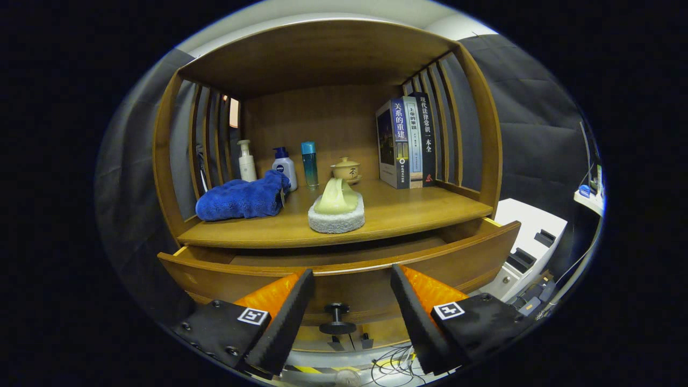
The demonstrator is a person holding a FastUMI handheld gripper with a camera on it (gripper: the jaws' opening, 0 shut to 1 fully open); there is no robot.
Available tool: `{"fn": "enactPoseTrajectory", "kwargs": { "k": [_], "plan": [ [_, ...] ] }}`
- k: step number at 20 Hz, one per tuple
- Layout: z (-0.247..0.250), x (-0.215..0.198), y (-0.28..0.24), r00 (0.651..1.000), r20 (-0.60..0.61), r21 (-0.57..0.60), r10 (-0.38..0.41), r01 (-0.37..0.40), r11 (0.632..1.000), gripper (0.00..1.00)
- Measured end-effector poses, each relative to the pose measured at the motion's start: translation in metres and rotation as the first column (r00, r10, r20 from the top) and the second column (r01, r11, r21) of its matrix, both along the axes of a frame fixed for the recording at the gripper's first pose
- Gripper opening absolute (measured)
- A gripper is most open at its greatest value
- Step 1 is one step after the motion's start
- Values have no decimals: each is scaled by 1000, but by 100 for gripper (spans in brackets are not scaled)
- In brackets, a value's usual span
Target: Pull open the drawer, take out the items inside it, and place them on the countertop above the cabinet.
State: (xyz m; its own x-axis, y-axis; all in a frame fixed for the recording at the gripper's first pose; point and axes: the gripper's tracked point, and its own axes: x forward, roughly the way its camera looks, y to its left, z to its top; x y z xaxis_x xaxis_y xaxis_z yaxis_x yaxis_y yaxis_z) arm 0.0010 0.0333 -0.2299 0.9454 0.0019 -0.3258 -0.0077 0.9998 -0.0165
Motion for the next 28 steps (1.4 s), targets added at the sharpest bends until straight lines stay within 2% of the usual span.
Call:
{"fn": "enactPoseTrajectory", "kwargs": {
  "k": [18,24,28],
  "plan": [
    [-2,44,2,999,-19,-7,-32,32,999,96],
    [1,46,2,999,-33,-32,-27,26,999,95],
    [34,40,10,1000,-4,-1,-12,12,1000,97]
  ]
}}
